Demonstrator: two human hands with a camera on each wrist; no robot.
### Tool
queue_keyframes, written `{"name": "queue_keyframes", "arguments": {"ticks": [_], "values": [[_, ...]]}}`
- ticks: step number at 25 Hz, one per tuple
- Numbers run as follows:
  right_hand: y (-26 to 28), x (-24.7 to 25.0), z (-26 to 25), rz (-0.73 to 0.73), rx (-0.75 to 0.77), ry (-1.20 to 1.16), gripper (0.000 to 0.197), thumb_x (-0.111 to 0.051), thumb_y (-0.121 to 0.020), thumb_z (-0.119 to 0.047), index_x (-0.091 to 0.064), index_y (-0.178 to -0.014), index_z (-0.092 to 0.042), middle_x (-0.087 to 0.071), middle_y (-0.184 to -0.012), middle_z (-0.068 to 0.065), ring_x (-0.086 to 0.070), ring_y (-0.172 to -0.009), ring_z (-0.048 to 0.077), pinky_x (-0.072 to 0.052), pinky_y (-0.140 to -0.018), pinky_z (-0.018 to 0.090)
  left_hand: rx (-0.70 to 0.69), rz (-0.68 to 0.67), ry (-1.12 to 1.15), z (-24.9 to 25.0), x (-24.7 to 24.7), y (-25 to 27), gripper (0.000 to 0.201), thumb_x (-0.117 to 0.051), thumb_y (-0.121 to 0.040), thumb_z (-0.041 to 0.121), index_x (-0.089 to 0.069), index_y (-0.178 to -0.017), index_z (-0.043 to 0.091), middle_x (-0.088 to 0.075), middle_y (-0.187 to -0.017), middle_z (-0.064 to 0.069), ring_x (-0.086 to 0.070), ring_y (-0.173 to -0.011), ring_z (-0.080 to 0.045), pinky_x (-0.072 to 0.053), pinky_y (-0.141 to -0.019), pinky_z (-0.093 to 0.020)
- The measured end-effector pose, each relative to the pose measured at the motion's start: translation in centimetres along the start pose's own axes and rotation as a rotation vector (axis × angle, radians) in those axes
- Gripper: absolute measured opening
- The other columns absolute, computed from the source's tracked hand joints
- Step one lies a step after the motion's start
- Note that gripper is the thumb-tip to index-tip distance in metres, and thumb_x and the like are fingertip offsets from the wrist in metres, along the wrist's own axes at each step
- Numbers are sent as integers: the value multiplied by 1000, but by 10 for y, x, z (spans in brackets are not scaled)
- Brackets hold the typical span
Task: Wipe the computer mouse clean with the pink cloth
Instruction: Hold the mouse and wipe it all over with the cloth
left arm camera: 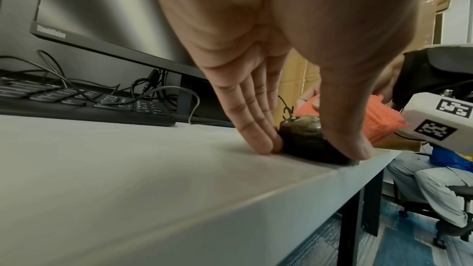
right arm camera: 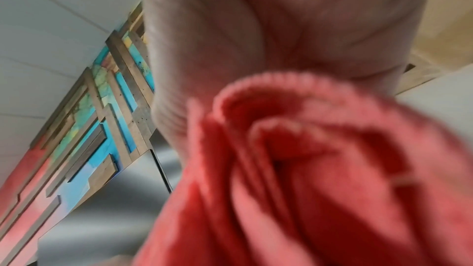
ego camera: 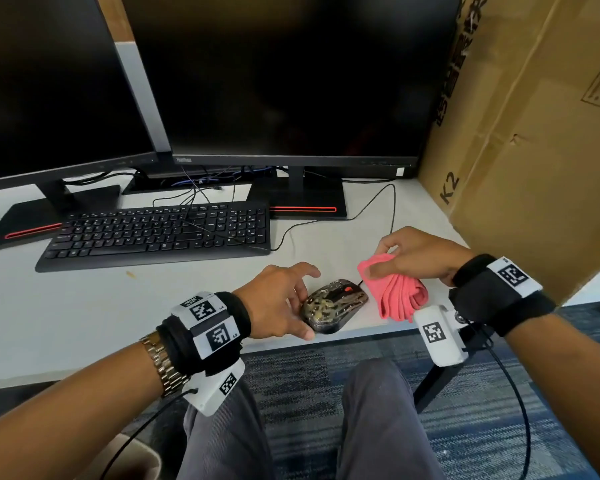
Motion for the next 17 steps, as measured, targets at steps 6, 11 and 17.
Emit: {"name": "queue_keyframes", "arguments": {"ticks": [6, 11, 17], "values": [[-18, -28, -27, -144, 44, -56, 32, -79, -82, -29, -69, -103, -7, -72, -90, 10, -69, -78, 22, -50, -68, 28, -24, 6, -108, -8, 8, 5, 114, -92, -55, 44, -26, -148, 33, -49, -130, 10, -56, -105, -10, -49, -86, -27], [-27, -49, -42, -266, 77, -156, 29, -75, -87, -22, -67, -109, -4, -73, -104, 21, -72, -87, 26, -54, -72, 29, -3, -49, -93, -11, 7, 2, 137, -93, -52, 45, -4, -154, 32, -27, -158, 7, -34, -140, -15, -31, -114, -32], [-34, -58, -49, -328, 108, -180, 33, -74, -88, -21, -66, -116, -5, -70, -111, 20, -70, -94, 27, -54, -74, 28, 0, -119, -25, -12, 4, -4, 138, -94, -55, 37, 2, -154, 31, -37, -155, 5, -38, -139, -15, -29, -115, -28]]}}
Point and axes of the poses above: each hand's wrist, its own y-axis away from the middle knuckle, its own x-axis out of the back of the hand, z = x × y, the point moved 10 cm from there along -y, towards the middle knuckle
